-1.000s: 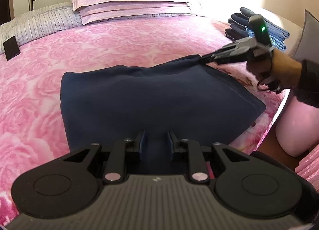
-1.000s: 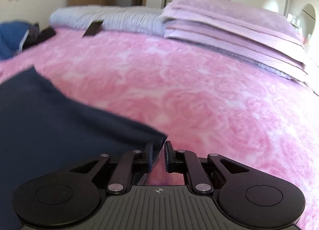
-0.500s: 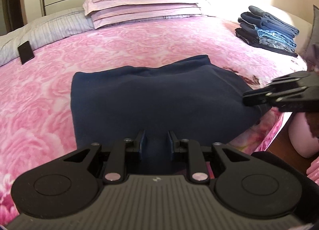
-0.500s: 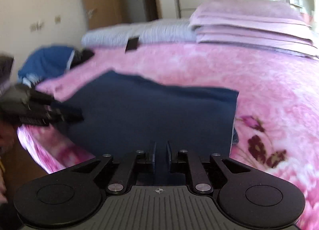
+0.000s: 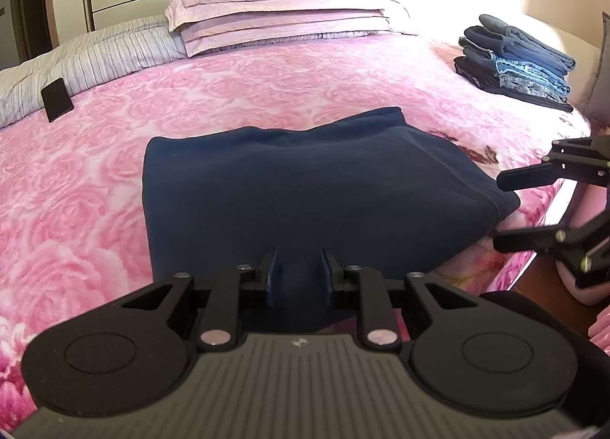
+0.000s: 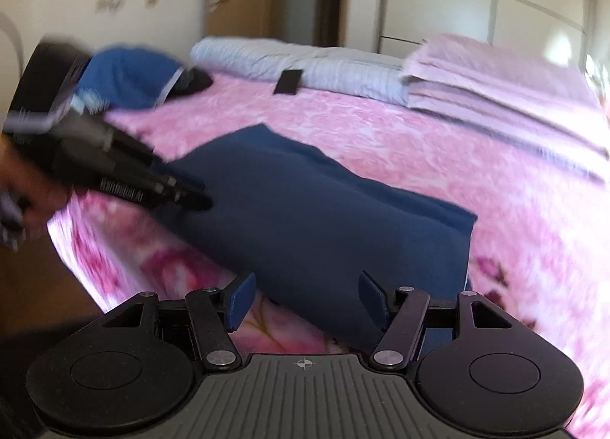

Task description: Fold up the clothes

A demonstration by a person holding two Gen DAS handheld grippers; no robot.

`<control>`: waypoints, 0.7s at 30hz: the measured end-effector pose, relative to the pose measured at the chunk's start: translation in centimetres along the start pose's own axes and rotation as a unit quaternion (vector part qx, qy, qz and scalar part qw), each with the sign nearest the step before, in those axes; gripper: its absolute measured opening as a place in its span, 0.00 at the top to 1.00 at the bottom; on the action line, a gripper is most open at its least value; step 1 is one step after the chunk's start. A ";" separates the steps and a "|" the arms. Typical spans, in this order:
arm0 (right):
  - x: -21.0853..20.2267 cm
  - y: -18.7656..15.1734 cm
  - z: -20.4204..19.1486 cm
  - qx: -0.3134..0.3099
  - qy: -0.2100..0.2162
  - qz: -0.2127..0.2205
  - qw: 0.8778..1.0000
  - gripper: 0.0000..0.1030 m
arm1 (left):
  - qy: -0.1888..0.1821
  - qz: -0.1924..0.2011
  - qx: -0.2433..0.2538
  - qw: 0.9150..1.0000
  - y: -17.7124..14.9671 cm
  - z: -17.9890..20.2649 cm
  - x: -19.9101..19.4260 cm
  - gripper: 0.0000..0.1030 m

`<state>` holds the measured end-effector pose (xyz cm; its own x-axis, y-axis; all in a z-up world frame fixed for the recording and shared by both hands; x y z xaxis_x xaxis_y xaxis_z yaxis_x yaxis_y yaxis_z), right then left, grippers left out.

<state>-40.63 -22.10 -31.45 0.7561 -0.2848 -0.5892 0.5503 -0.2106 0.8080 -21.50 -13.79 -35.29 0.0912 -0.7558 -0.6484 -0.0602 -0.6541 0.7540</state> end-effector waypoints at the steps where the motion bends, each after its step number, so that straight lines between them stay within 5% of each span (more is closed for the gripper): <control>1: 0.3 0.0 -0.4 -0.020 -0.005 -0.008 1.000 0.38 | 0.000 0.000 -0.001 1.000 0.0 0.0 0.0 0.80; 9: 4.1 -0.2 -1.1 -0.080 -0.004 -0.058 0.995 0.38 | 0.002 0.019 -0.017 1.000 0.5 -0.7 -1.7 0.73; 11: 5.1 -0.3 -1.2 -0.104 -0.008 -0.074 0.992 0.38 | 0.010 0.044 -0.006 0.999 0.5 -0.9 -3.2 0.55; 14: 6.2 -0.5 -1.4 -0.140 -0.020 -0.090 0.986 0.39 | 0.049 0.094 0.074 0.992 -0.7 -0.8 -5.5 0.33; 16: 7.0 -0.9 -1.5 -0.164 -0.026 -0.101 0.981 0.39 | 0.080 0.117 0.153 0.978 -2.0 -0.1 -6.5 0.29; 21: 8.8 -1.5 -2.0 -0.208 -0.038 -0.117 0.970 0.39 | 0.127 0.116 0.357 0.918 -5.9 3.8 -5.2 0.29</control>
<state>-34.10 -22.38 -37.87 0.5736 -0.3467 -0.7422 0.8110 0.1127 0.5741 -25.35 -6.11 -36.79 0.2170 -0.9056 -0.3645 -0.7352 -0.3972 0.5492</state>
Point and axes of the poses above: each gripper's, at about its wrist camera, not at the fingertips, and x roughly the way its jaws point, z to its right, y to its top, the point moved 2 cm from there along x, roughly the way its jaws point, and after that the axes turned 9 degrees about y, right-handed, at the moved point
